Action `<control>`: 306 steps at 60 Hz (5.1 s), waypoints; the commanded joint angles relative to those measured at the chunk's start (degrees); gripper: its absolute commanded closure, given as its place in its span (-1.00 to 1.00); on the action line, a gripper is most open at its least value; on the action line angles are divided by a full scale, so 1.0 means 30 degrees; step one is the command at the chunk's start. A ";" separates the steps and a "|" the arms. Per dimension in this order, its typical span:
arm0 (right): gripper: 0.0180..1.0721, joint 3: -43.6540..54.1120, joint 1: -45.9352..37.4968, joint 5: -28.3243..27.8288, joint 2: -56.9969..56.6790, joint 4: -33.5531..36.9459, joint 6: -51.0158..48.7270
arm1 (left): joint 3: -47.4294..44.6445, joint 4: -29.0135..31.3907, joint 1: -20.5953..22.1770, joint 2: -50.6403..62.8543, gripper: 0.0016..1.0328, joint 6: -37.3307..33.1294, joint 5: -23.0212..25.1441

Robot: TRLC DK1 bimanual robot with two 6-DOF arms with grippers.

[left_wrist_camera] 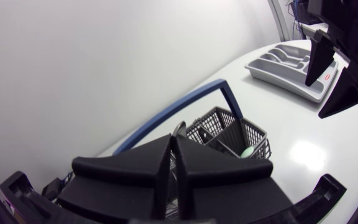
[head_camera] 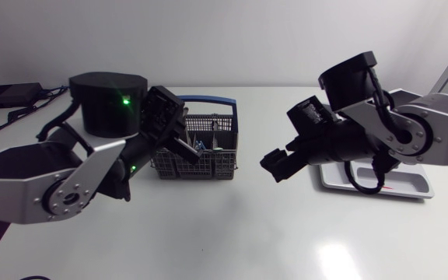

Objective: Unload the cutlery basket into the drawer organizer.

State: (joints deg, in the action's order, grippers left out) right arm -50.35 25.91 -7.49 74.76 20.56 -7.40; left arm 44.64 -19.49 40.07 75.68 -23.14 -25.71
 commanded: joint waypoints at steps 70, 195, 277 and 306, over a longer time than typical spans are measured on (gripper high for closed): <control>-0.77 -0.2055 0.1148 -0.2514 -0.2157 0.1087 -0.1840 | 0.8937 1.1271 -0.2050 0.2547 0.93 1.0290 1.4841; 0.89 -0.1235 -0.4125 -0.6294 0.0245 0.3578 -0.7465 | 1.1633 1.1065 -0.5272 0.3807 -0.44 0.6071 1.5574; 0.28 -0.5014 -1.9213 -0.3335 1.1466 0.3695 -2.8237 | 0.8117 1.2560 -0.2196 0.6912 -0.45 -1.0980 1.0388; -0.63 -0.2143 -1.8862 -0.5298 0.6925 0.3665 -2.6772 | 0.8644 1.0919 -0.1962 0.8582 0.17 -1.1478 0.9040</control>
State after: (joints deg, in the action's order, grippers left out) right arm -59.81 -31.48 -22.55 98.19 31.27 -88.47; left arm 70.43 13.56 33.89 99.72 -55.61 1.98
